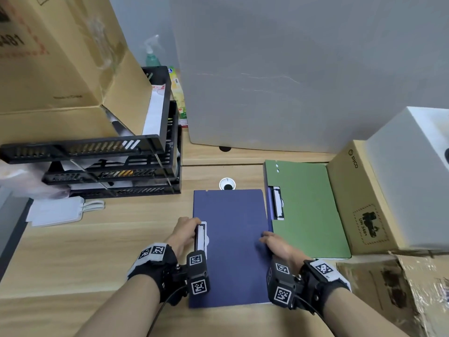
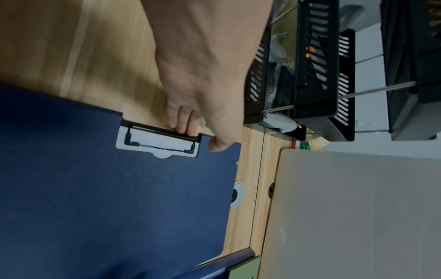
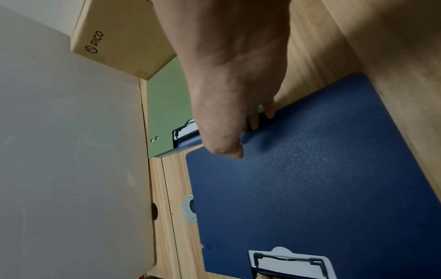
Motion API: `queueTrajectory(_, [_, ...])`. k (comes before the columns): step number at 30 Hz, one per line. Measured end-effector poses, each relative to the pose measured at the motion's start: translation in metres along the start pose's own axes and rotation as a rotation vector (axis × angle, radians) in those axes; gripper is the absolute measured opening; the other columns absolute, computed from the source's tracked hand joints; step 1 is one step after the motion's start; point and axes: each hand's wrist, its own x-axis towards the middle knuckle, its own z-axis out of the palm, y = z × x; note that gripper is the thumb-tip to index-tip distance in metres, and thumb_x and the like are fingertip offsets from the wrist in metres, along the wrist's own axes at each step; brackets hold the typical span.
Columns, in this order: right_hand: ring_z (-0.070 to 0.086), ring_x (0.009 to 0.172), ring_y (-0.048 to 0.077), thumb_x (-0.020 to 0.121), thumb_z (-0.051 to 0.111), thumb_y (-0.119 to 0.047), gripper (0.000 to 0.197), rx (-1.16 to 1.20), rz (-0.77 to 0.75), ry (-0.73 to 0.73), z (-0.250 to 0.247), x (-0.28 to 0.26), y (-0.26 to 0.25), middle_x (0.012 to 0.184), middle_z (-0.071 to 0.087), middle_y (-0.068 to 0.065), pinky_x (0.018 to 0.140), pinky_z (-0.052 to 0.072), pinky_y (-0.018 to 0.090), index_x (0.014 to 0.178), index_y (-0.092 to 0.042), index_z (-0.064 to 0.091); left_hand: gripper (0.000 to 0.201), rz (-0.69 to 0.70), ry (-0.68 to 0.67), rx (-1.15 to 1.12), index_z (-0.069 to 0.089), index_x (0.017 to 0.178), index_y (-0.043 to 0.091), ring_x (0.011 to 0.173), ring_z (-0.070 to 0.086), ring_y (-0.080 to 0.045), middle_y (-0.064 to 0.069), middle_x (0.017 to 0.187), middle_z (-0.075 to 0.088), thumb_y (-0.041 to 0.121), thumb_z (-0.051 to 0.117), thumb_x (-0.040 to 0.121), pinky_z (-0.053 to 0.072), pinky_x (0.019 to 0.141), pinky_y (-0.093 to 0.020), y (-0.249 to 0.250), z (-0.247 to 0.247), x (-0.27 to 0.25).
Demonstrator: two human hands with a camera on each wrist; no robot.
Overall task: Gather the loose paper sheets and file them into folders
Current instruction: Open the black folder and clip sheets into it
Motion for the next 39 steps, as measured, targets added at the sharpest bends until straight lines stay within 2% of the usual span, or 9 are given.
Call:
queueTrajectory(3, [0.049, 0.102, 0.022, 0.100, 0.040, -0.005, 0.040, 0.006, 0.018, -0.029, 0.001, 0.005, 0.000, 0.126, 0.052, 0.013, 0.060, 0.043, 0.022, 0.140, 0.000, 0.042, 0.011, -0.025, -0.053, 0.027, 0.061, 0.092, 0.009, 0.086, 0.062, -0.022, -0.008, 0.093, 0.064, 0.017, 0.054, 0.088, 0.050, 0.088, -0.033, -0.002, -0.002, 0.010])
queueTrajectory(8, [0.046, 0.104, 0.018, 0.100, 0.044, -0.012, 0.046, 0.038, 0.044, -0.038, 0.003, 0.019, 0.003, 0.129, 0.048, 0.005, 0.063, 0.039, 0.021, 0.146, -0.009, 0.038, 0.010, -0.008, -0.065, -0.009, 0.060, 0.095, 0.007, 0.062, 0.053, -0.015, -0.003, 0.076, 0.056, 0.010, 0.055, 0.087, 0.043, 0.062, -0.024, -0.003, -0.007, 0.017])
queueTrajectory(13, [0.046, 0.066, 0.007, 0.101, 0.043, -0.010, 0.039, 0.085, 0.041, -0.035, 0.006, 0.028, 0.002, 0.097, 0.053, 0.004, 0.044, 0.036, 0.013, 0.140, -0.010, 0.042, 0.029, 0.113, -0.109, -0.123, 0.056, 0.109, 0.011, 0.075, 0.064, -0.026, -0.011, 0.096, 0.065, -0.008, 0.053, 0.087, 0.053, 0.068, -0.037, 0.002, 0.003, 0.017])
queueTrajectory(18, [0.044, 0.054, 0.010, 0.100, 0.042, -0.006, 0.021, 0.194, 0.026, 0.004, 0.004, 0.030, -0.002, 0.069, 0.046, 0.000, 0.035, 0.033, 0.015, 0.120, -0.010, 0.050, 0.021, 0.300, -0.059, -0.146, 0.058, 0.100, 0.019, 0.068, 0.058, -0.017, -0.009, 0.097, 0.062, 0.001, 0.048, 0.099, 0.049, 0.057, -0.026, 0.006, 0.004, 0.009])
queueTrajectory(22, [0.043, 0.027, -0.001, 0.099, 0.046, -0.006, 0.011, 0.367, -0.043, 0.097, 0.000, 0.025, -0.011, 0.059, 0.046, -0.003, 0.029, 0.031, 0.012, 0.108, -0.012, 0.042, 0.021, 0.393, 0.017, -0.255, 0.058, 0.119, 0.017, 0.075, 0.062, -0.012, -0.001, 0.101, 0.067, 0.009, 0.049, 0.101, 0.051, 0.061, -0.018, 0.015, -0.014, -0.004])
queueTrajectory(26, [0.055, 0.037, 0.000, 0.098, 0.042, 0.002, 0.013, 0.479, -0.242, 0.090, -0.001, 0.012, -0.045, 0.057, 0.060, -0.003, 0.036, 0.041, 0.013, 0.099, -0.011, 0.045, 0.030, 0.487, -0.031, -0.376, 0.061, 0.118, 0.012, 0.068, 0.062, -0.016, -0.004, 0.095, 0.067, 0.001, 0.043, 0.096, 0.050, 0.056, -0.023, 0.047, -0.022, -0.030])
queueTrajectory(30, [0.065, 0.086, 0.011, 0.089, 0.051, -0.013, 0.015, 0.521, -0.483, 0.269, -0.010, 0.004, -0.076, 0.107, 0.067, 0.012, 0.083, 0.055, 0.030, 0.102, -0.019, 0.054, 0.039, 0.572, 0.004, -0.499, 0.061, 0.105, 0.015, 0.054, 0.049, -0.022, -0.006, 0.074, 0.060, -0.004, 0.036, 0.082, 0.042, 0.046, -0.023, 0.083, -0.022, -0.054])
queueTrajectory(34, [0.060, 0.092, 0.005, 0.091, 0.041, 0.004, 0.037, 0.528, -0.622, 0.289, -0.021, -0.017, -0.091, 0.107, 0.065, -0.003, 0.079, 0.047, 0.017, 0.121, -0.013, 0.055, 0.040, 0.631, 0.039, -0.495, 0.060, 0.094, 0.015, 0.059, 0.049, -0.023, -0.011, 0.074, 0.054, 0.006, 0.040, 0.061, 0.043, 0.051, -0.027, 0.095, -0.018, -0.068])
queueTrajectory(39, [0.055, 0.118, 0.018, 0.092, 0.042, 0.004, 0.046, 0.263, -0.482, 0.182, -0.012, -0.005, -0.055, 0.126, 0.061, -0.002, 0.095, 0.039, 0.027, 0.134, -0.013, 0.051, 0.033, 0.552, 0.116, -0.188, 0.049, 0.075, 0.012, 0.076, 0.051, -0.024, -0.003, 0.073, 0.056, -0.015, 0.034, 0.089, 0.044, 0.062, -0.024, 0.055, -0.014, -0.046])
